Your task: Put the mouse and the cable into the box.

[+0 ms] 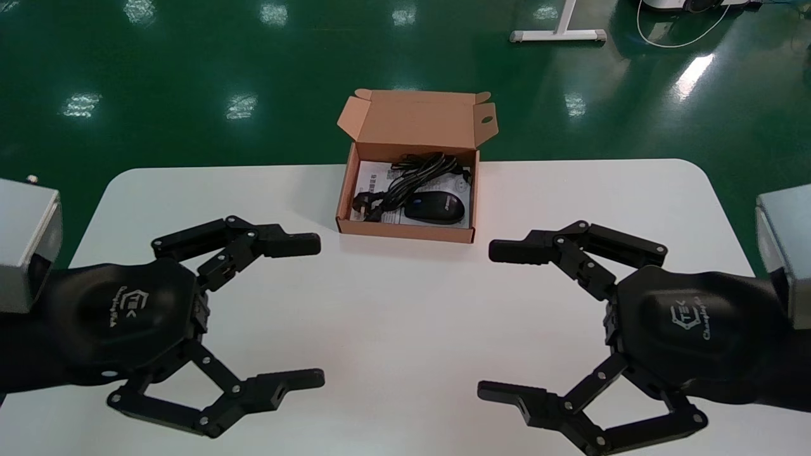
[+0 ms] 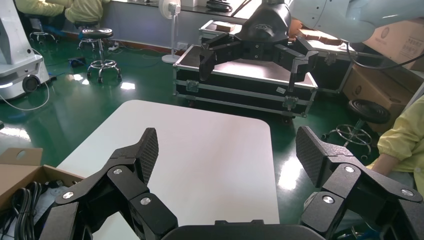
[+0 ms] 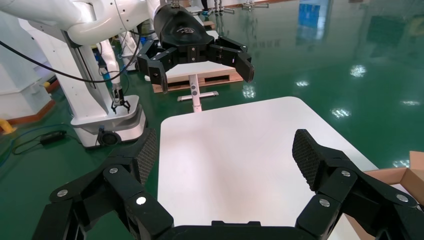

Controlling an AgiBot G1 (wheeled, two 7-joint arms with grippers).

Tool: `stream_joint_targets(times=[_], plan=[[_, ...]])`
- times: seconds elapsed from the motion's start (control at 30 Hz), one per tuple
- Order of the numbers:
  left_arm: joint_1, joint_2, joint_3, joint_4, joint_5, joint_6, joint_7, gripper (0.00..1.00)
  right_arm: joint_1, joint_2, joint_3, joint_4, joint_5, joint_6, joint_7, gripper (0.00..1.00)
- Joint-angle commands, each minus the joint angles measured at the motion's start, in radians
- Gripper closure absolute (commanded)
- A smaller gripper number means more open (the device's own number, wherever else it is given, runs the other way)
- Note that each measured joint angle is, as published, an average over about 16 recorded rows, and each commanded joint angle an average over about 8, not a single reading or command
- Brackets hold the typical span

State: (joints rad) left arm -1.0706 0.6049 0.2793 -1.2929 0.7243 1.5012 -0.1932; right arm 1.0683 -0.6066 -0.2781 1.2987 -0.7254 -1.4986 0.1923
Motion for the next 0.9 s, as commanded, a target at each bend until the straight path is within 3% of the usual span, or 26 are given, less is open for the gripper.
stream_joint_targets(times=[0.03, 0.9], plan=[[-0.001, 0.002, 0.000, 0.003, 0.002, -0.002, 0.002, 0.00, 0.001, -0.001, 0.000, -0.003, -0.001, 0.001, -0.001, 0.00], [-0.004, 0.008, 0.000, 0.011, 0.007, -0.007, 0.010, 0.00, 0.005, -0.004, -0.001, -0.013, -0.004, 0.003, -0.004, 0.00]])
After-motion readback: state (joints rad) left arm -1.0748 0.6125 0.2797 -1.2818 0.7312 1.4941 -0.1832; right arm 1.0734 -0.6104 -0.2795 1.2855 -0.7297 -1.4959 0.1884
